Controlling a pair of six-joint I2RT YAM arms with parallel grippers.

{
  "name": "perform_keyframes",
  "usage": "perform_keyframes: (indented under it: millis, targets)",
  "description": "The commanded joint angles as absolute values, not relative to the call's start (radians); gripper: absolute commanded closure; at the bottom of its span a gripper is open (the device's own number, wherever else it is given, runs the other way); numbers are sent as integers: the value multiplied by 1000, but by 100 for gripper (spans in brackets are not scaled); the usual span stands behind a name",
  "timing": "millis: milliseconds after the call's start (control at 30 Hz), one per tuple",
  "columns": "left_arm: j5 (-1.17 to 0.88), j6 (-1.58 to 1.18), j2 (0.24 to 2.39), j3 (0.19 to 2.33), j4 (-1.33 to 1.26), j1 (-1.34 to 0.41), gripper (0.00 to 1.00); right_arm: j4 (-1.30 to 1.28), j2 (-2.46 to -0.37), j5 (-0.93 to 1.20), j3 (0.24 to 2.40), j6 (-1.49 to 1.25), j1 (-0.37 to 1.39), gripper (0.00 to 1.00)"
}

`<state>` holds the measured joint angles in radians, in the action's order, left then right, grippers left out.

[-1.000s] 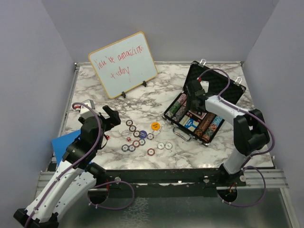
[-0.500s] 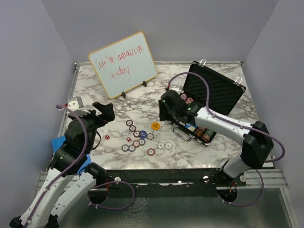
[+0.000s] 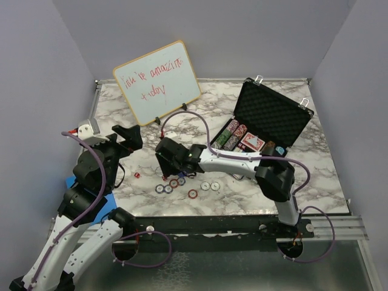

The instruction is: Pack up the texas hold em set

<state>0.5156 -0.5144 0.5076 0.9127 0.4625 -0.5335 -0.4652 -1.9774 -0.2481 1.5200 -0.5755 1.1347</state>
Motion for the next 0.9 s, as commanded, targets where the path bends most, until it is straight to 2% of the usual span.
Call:
perform_keyframes:
  millis: [0, 333, 667, 867]
  targets:
    - [610, -530, 462, 859, 401, -535, 1, -496, -2074, -214, 1625, -572, 1174, 35]
    - [733, -490, 420, 776, 276, -535, 1, -527, -2191, -184, 1736, -545, 1193, 38]
    - [765, -476, 433, 720, 238, -535, 1, -617, -2270, -260, 1819, -534, 1195, 40]
    - [771, -473, 442, 715, 233, -535, 1, -663, -2321, -321, 1867, -551, 1195, 32]
